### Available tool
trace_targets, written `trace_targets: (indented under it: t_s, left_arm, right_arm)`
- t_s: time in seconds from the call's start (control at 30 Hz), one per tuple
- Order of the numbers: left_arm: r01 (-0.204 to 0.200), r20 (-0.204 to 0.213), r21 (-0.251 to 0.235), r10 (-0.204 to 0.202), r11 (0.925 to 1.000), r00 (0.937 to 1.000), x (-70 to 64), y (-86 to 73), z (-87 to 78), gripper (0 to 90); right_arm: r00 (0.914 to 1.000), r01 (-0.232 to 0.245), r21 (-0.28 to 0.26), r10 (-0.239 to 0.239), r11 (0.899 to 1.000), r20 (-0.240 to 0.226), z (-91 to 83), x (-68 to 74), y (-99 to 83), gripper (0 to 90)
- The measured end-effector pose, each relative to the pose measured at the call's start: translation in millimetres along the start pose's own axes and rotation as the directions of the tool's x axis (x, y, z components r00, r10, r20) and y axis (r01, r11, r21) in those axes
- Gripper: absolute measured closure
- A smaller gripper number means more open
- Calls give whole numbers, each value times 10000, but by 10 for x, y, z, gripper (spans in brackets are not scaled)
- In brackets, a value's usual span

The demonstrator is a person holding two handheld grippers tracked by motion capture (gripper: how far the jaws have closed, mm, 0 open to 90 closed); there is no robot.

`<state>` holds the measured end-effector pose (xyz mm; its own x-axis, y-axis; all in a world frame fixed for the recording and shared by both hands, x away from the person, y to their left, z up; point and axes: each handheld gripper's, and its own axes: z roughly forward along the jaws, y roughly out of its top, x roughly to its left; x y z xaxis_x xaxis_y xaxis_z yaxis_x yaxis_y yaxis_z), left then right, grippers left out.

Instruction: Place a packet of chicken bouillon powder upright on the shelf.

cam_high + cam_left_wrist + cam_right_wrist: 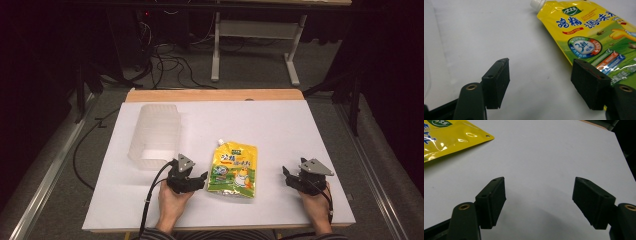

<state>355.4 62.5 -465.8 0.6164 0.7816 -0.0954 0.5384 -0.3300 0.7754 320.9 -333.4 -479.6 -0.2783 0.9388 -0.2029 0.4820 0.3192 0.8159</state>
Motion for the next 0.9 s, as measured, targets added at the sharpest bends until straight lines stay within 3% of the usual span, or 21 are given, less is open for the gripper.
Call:
trace_targets:
  t_s: [0.3,0.47,0.63,0.77,0.9]
  left_arm:
    - [-152,214,453,143,9989,9997,-87,231,74,303]
    - [-57,382,662,32,9978,9993,-124,330,128,302]
    - [27,486,1170,-84,9931,9988,-156,488,262,304]
    - [-209,358,1557,155,9876,9992,-202,571,365,300]
    - [9,472,1853,-98,9827,9988,-216,619,464,297]
  right_arm:
    - [10000,-24,-27,24,10000,-9,-6,0,-1,275]
    - [10000,-16,-31,15,10000,-26,-7,1,-2,275]
    - [9999,-115,-69,114,9999,-55,-10,-4,-3,274]
    - [10000,-29,-74,28,10000,-55,-11,-4,-3,274]
    - [10000,-50,-88,50,9999,-72,-12,-6,-4,274]
